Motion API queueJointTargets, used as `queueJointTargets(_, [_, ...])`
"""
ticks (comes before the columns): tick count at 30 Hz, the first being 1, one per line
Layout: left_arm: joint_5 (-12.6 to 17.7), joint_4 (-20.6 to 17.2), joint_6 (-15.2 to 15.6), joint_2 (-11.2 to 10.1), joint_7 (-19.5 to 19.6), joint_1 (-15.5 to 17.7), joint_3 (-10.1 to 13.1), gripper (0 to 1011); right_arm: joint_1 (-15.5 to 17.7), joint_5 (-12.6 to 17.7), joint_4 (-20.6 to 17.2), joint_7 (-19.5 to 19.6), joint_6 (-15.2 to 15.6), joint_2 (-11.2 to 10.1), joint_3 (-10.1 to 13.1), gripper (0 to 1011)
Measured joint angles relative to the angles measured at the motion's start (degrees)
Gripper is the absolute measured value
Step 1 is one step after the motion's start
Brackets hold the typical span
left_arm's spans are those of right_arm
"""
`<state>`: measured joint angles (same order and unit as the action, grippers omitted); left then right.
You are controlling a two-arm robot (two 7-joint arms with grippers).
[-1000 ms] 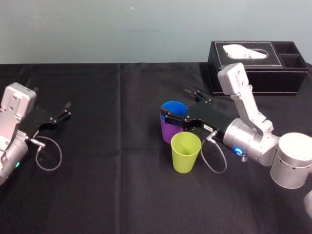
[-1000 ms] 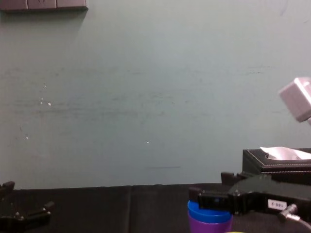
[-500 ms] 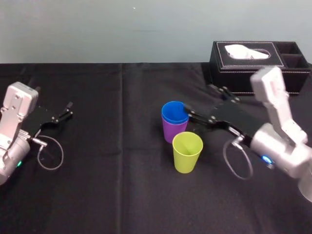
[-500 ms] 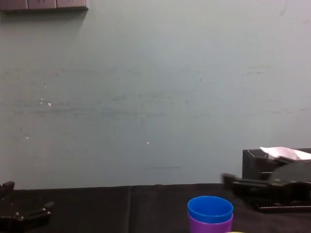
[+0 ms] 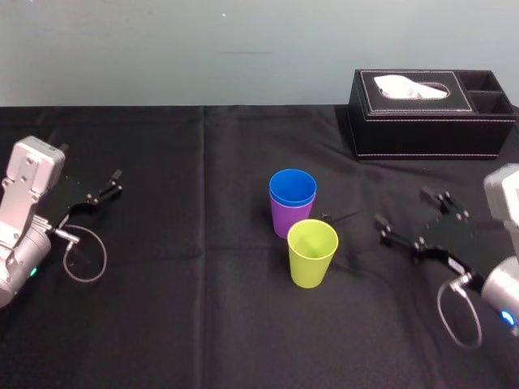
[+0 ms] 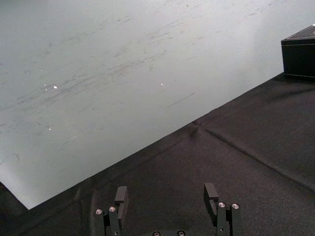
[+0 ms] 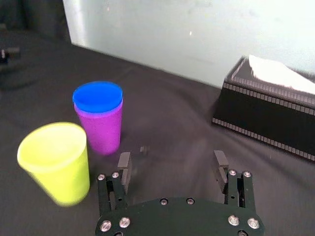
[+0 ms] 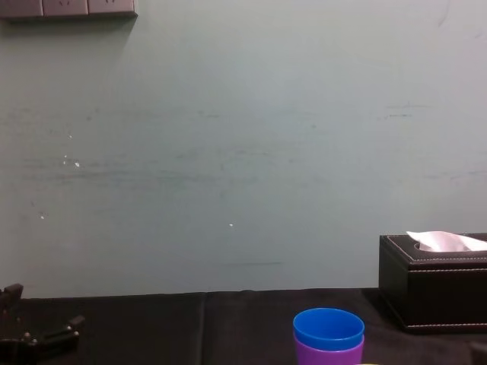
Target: Stack the three plastic cups sequentially using one hand.
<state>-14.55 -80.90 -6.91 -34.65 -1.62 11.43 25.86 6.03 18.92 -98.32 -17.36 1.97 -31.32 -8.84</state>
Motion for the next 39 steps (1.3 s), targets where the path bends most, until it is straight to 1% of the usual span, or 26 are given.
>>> queueJointTargets(2, [0.0,0.0,0.0,0.0,0.0,0.0,0.0,1011,2.1,0.1,-0.2,-1.0,-0.1,-0.7,0.9,1003])
queueJointTargets(5, [0.0,0.0,0.0,0.0,0.0,0.0,0.0,1011,3.4,0.5,-0.1,-2.7,-0.8,-1.2,1.2,1003])
queueJointTargets(8, [0.0,0.0,0.0,0.0,0.0,0.0,0.0,1011,4.8,1.3,0.8,-6.5,-3.2,-2.4,1.1,1003])
queueJointTargets(9, [0.0,0.0,0.0,0.0,0.0,0.0,0.0,1011,4.8,1.3,0.8,-6.5,-3.2,-2.4,1.1,1003])
queueJointTargets(12, [0.0,0.0,0.0,0.0,0.0,0.0,0.0,1011,4.9,2.0,2.3,-10.1,-5.5,-3.2,-0.1,1003])
queueJointTargets(13, [0.0,0.0,0.0,0.0,0.0,0.0,0.0,1011,4.9,2.0,2.3,-10.1,-5.5,-3.2,-0.1,1003])
queueJointTargets(15, [0.0,0.0,0.0,0.0,0.0,0.0,0.0,1011,4.2,2.6,3.6,-12.4,-7.0,-3.4,-1.5,1003])
queueJointTargets(16, [0.0,0.0,0.0,0.0,0.0,0.0,0.0,1011,4.2,2.6,3.6,-12.4,-7.0,-3.4,-1.5,1003])
queueJointTargets(18, [0.0,0.0,0.0,0.0,0.0,0.0,0.0,1011,3.4,2.8,4.5,-13.7,-7.9,-3.4,-2.7,1003])
queueJointTargets(19, [0.0,0.0,0.0,0.0,0.0,0.0,0.0,1011,2.6,2.9,5.0,-14.4,-8.4,-3.2,-3.6,1003])
queueJointTargets(23, [0.0,0.0,0.0,0.0,0.0,0.0,0.0,1011,1.1,3.0,6.2,-15.3,-9.1,-2.5,-5.4,1003])
queueJointTargets(24, [0.0,0.0,0.0,0.0,0.0,0.0,0.0,1011,0.2,3.0,6.8,-15.5,-9.4,-2.1,-6.2,1003])
queueJointTargets(30, [0.0,0.0,0.0,0.0,0.0,0.0,0.0,1011,-2.7,2.7,9.4,-15.6,-10.5,-0.2,-8.8,1003])
queueJointTargets(32, [0.0,0.0,0.0,0.0,0.0,0.0,0.0,1011,-3.8,2.6,10.5,-15.6,-10.8,0.5,-9.6,1003])
queueJointTargets(39, [0.0,0.0,0.0,0.0,0.0,0.0,0.0,1011,-5.7,2.8,12.7,-15.7,-12.6,2.4,-10.9,1003])
